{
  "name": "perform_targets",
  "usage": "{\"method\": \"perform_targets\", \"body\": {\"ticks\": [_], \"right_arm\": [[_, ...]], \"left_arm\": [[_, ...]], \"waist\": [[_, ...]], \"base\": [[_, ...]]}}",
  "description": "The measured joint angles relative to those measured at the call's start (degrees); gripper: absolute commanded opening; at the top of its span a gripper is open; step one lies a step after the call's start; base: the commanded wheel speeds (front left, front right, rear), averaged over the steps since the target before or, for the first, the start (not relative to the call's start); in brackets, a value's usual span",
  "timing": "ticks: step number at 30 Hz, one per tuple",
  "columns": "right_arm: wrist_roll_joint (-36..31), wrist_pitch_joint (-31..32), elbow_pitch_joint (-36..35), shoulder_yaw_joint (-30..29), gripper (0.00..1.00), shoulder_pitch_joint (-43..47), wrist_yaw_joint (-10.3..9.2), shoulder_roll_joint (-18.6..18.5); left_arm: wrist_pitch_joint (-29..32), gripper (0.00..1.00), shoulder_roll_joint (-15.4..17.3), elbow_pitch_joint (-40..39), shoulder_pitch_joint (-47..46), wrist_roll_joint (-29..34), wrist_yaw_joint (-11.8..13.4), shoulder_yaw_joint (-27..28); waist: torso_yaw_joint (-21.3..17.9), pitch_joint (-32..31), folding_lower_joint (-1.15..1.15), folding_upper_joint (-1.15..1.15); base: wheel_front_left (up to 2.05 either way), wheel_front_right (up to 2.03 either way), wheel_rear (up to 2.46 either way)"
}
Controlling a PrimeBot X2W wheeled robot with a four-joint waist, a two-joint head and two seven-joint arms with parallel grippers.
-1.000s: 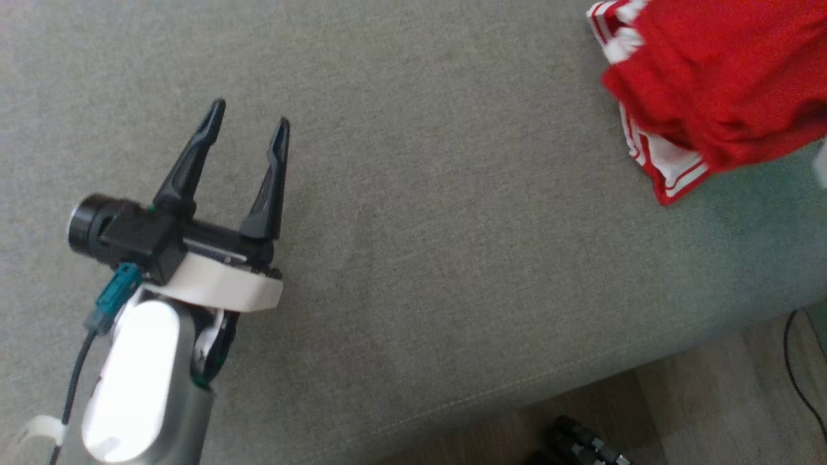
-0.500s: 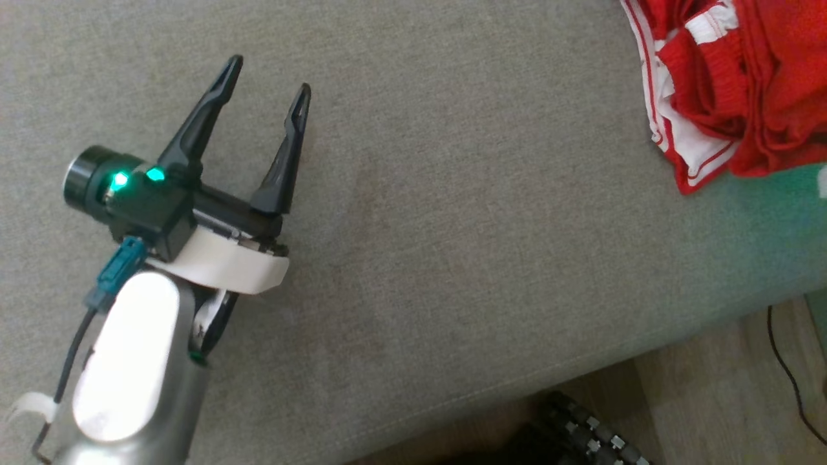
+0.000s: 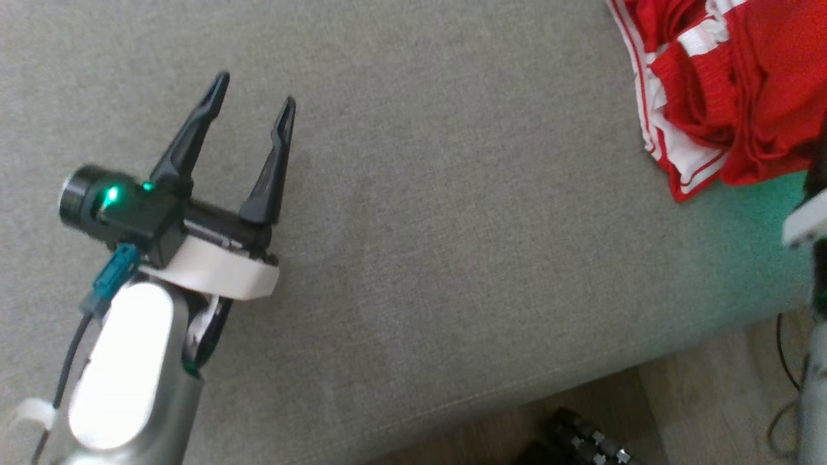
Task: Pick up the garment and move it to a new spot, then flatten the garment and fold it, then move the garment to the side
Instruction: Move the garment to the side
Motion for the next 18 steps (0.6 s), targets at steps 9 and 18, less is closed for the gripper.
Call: {"method": "perform_targets", "body": {"ticks": [9, 18], "right_arm": [[2.32, -1.96, -12.62, 6.55, 1.00, 13.48, 0.00, 5.15], [4.72, -1.21, -20.92, 14.62, 1.00, 18.42, 0.00, 6.23]], "left_arm": [[-0.92, 1.00, -1.03, 2.08, 7.20, -2.36, 3.00, 1.85], [-1.42, 1.00, -2.79, 3.67, 10.79, -4.50, 5.11, 2.94]], "waist": [[1.10, -7.03, 0.00, 0.00], [6.12, -11.91, 0.00, 0.00]], "base": [[0.00, 0.00, 0.00], [0.00, 0.00, 0.00]]}}
